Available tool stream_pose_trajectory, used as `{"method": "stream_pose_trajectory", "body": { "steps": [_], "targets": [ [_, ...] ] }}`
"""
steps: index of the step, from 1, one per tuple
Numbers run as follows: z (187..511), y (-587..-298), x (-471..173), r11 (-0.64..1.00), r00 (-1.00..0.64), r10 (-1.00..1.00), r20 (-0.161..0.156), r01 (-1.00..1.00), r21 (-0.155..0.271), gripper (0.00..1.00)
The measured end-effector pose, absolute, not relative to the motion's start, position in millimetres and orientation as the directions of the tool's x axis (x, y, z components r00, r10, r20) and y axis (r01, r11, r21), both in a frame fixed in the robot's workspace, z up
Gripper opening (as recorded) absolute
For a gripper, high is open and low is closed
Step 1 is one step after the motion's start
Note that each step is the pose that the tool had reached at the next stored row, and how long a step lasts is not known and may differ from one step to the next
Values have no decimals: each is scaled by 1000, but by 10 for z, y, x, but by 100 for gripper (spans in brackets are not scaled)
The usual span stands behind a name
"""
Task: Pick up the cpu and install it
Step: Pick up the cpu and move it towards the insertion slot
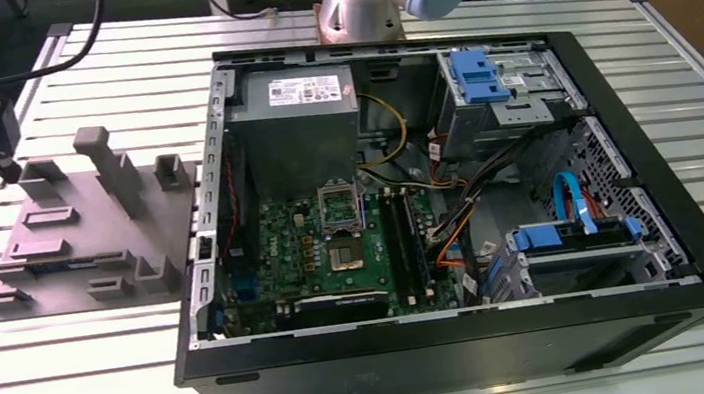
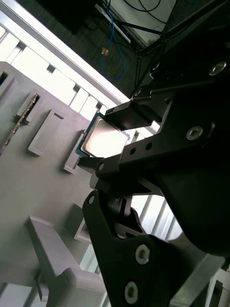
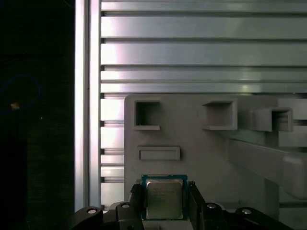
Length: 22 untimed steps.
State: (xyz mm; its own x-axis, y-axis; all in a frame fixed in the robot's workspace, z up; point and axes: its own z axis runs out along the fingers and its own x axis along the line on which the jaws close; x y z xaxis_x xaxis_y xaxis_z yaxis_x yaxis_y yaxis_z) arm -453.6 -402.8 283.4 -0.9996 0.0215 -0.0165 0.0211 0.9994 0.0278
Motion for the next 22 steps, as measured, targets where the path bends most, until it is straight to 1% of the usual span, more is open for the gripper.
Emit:
{"method": "stream_pose_trajectory", "body": {
  "steps": [22],
  "targets": [
    [2963,-4028,-4536,999,-1000,22,-17,21,28,47]
  ]
}}
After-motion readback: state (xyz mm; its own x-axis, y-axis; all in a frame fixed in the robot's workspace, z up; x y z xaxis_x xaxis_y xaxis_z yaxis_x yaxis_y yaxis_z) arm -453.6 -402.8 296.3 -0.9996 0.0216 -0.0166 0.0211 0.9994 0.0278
